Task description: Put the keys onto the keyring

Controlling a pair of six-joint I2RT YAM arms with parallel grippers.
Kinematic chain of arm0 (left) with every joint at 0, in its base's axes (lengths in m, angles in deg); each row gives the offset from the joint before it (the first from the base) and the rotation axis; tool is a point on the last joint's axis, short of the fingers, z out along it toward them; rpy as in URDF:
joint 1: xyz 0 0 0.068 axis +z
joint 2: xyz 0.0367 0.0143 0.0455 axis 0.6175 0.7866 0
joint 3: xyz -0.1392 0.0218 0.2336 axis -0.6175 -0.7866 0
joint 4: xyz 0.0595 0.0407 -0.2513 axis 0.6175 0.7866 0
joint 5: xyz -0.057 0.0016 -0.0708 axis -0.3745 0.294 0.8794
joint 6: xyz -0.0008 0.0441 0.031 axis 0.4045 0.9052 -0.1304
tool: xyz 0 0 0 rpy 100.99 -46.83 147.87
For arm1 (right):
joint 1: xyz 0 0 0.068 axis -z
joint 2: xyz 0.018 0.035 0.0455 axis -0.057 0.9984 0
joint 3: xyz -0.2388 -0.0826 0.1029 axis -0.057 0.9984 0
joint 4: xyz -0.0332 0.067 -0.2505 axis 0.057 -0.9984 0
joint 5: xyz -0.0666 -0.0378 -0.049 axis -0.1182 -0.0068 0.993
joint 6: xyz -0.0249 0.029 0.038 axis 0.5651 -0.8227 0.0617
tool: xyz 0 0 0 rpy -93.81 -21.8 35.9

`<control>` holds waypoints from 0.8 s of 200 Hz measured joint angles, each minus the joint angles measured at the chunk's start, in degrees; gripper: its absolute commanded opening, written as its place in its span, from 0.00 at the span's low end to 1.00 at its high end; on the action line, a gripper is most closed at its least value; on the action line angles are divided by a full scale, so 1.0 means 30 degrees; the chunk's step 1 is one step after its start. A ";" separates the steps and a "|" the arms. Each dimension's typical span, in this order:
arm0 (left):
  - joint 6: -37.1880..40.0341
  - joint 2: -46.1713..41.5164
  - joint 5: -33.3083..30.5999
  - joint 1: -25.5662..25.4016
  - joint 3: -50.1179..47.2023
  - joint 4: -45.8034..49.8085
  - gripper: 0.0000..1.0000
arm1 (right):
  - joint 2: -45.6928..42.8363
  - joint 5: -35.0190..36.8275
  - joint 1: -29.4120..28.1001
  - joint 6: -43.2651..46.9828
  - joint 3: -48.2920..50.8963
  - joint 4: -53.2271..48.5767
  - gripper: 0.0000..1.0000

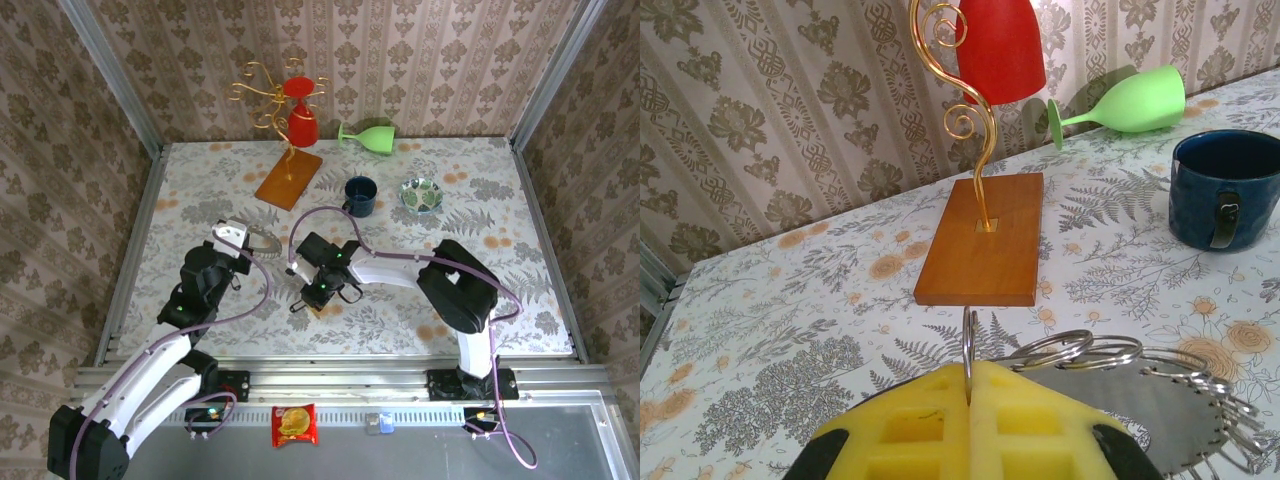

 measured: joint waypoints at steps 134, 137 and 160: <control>0.0219 0.1275 0.1581 0.0000 0.0007 -0.0087 0.00 | -0.4102 0.2535 0.1282 -0.2382 0.2696 -0.3330 0.00; 0.0219 0.1348 0.1610 0.0000 0.0007 -0.0095 0.00 | -0.4124 0.2623 0.1392 -0.2557 0.2696 -0.3570 0.00; 0.0219 0.1858 0.1814 0.0000 0.0007 -0.0240 0.00 | -0.4291 0.2827 0.1894 -0.3461 0.2914 -0.4554 0.00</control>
